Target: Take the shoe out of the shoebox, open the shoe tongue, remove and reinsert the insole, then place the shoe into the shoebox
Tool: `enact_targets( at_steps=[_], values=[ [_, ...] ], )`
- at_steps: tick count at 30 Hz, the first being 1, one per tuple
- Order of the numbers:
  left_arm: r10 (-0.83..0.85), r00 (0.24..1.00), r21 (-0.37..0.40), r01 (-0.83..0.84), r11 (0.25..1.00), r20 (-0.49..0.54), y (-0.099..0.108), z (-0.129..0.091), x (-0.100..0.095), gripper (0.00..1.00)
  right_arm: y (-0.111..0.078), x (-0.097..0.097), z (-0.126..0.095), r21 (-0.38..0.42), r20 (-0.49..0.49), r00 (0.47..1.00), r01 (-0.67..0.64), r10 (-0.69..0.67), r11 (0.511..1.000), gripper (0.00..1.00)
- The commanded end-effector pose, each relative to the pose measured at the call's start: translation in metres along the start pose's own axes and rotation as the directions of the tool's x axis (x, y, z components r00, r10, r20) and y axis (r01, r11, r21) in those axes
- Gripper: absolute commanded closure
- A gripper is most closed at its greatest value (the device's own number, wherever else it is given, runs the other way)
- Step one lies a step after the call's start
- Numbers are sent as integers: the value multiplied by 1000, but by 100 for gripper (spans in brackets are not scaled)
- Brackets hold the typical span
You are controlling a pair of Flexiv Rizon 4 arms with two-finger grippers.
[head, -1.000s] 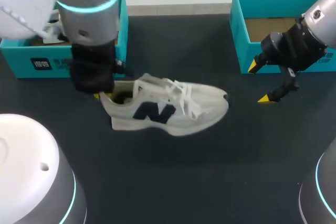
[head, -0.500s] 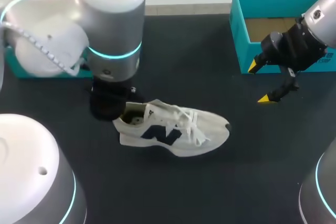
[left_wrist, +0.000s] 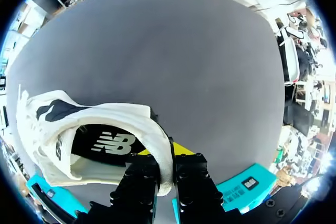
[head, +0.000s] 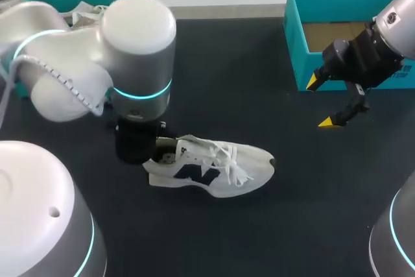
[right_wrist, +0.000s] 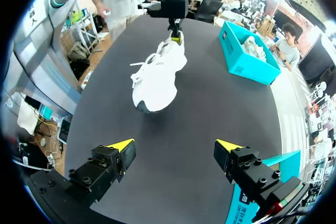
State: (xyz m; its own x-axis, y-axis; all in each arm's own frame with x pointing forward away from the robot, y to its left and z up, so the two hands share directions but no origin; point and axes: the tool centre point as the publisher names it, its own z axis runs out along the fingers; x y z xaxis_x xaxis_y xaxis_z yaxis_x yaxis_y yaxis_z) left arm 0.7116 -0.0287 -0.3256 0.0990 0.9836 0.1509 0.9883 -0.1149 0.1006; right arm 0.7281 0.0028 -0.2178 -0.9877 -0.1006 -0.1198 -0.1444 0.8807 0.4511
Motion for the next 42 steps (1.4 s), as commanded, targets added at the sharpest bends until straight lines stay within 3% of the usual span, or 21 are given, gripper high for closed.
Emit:
enact_targets(
  at_steps=[1,11,23,24,25,26,28,36,42],
  values=[
    [3,1000,-15,-3,1000,-15,2,13,-3,100,0,0,1,2,0,1000,-1,1,1000,0],
    [12,994,-9,-13,1000,-111,17,30,-2,100,0,0,1,2,0,1000,-1,1,1000,0],
    [27,982,-6,-29,1000,-186,17,39,-2,100,0,0,1,2,0,1000,-1,1,1000,0],
    [27,982,0,-27,1000,-189,17,39,-2,93,0,0,1,2,0,1000,-1,1,1000,0],
    [24,982,-1,-24,1000,-187,17,39,-2,52,0,0,1,2,0,1000,-1,1,1000,0],
    [17,982,2,-17,1000,-190,18,39,-1,29,0,0,1,2,0,1000,-1,1,1000,0],
    [16,982,3,-16,1000,-186,18,38,1,0,0,0,1,2,0,1000,-1,1,1000,0],
    [30,989,39,-24,999,-147,18,15,7,0,0,0,1,2,0,1000,-1,1,1000,0],
    [-8,999,68,11,998,-39,18,-11,9,0,0,0,1,2,0,1000,-1,1,1000,0]
  ],
)
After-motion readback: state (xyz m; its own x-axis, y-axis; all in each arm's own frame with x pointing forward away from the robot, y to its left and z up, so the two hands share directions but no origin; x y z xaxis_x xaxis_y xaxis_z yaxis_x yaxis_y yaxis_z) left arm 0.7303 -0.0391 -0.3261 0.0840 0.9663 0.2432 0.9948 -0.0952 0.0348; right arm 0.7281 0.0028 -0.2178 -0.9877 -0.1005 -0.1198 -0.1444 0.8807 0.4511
